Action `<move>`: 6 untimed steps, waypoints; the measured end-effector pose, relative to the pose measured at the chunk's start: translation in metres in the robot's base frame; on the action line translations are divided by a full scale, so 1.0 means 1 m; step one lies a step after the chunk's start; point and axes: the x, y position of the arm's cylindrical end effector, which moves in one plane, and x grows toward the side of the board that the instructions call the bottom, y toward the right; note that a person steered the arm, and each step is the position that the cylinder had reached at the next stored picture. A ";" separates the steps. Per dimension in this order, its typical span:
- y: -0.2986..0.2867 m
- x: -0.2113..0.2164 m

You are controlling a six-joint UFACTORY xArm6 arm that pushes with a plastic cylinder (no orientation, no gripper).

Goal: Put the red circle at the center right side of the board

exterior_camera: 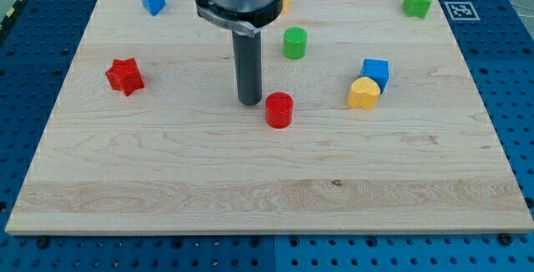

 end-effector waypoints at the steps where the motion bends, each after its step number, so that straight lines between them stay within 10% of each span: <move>1: 0.019 0.025; 6: 0.142 0.037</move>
